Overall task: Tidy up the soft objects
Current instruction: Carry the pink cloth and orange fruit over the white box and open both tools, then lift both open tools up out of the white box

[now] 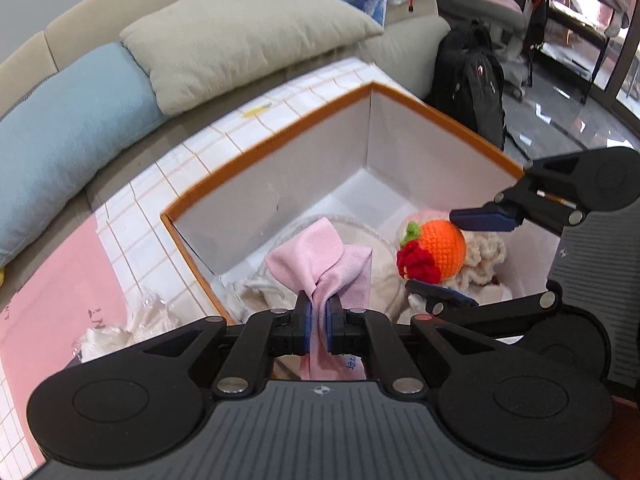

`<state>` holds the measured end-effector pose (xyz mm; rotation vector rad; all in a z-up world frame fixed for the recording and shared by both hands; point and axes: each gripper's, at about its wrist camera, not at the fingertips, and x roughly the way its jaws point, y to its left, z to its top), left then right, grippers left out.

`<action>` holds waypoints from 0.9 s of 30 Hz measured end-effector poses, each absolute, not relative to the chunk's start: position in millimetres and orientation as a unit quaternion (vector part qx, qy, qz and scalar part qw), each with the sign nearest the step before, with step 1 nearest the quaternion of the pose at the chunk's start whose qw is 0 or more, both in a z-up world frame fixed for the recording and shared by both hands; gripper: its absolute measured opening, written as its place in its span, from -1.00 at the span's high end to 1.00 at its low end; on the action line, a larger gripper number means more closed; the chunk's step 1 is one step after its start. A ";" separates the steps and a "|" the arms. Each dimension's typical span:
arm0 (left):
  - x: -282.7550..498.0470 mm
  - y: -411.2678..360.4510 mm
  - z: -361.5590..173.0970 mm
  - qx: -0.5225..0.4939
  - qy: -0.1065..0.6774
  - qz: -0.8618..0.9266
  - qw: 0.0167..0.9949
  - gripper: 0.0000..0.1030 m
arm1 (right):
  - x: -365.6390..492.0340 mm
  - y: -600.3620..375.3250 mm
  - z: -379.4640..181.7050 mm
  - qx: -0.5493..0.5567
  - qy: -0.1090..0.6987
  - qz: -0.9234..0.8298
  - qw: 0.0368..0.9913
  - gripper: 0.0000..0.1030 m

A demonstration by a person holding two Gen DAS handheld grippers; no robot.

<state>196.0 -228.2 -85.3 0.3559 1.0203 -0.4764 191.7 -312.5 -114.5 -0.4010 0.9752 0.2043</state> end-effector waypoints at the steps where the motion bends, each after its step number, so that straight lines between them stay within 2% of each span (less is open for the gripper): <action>1: 196.9 -227.4 -86.2 0.167 0.484 -0.224 0.829 0.74 | 192.2 -311.7 -114.8 -0.194 0.465 0.099 0.858 0.03; 4: 197.5 -223.0 -83.3 0.153 0.484 -0.232 0.830 0.56 | 191.5 -309.8 -114.7 -0.199 0.465 0.102 0.857 0.00; 7: 196.6 -220.9 -77.3 0.153 0.473 -0.236 0.835 0.24 | 190.1 -308.9 -114.4 -0.201 0.469 0.106 0.853 -0.06; 8: 195.9 -220.6 -74.4 0.153 0.467 -0.236 0.838 0.06 | 189.7 -308.5 -114.1 -0.204 0.470 0.106 0.852 -0.06; 9: 195.0 -220.8 -70.9 0.153 0.460 -0.237 0.842 -0.21 | 188.9 -307.7 -113.3 -0.207 0.470 0.106 0.851 -0.10; 11: 192.0 -219.9 -63.1 0.152 0.442 -0.238 0.851 -0.39 | 186.4 -306.0 -109.1 -0.210 0.467 0.106 0.852 -0.23; 13: 187.1 -217.5 -53.7 0.147 0.424 -0.246 0.859 -0.43 | 183.4 -305.3 -102.2 -0.209 0.463 0.103 0.855 -0.37; 20: 165.9 -209.5 -20.6 0.149 0.364 -0.243 0.886 -0.46 | 165.8 -309.2 -63.9 -0.175 0.438 0.092 0.877 -0.46; 24: 146.3 -198.6 -2.4 0.153 0.317 -0.239 0.905 -0.45 | 151.2 -309.3 -47.3 -0.145 0.416 0.068 0.895 -0.67; 27: 123.6 -189.9 7.9 0.170 0.263 -0.239 0.919 -0.45 | 139.9 -305.3 -39.5 -0.126 0.401 0.052 0.906 -0.67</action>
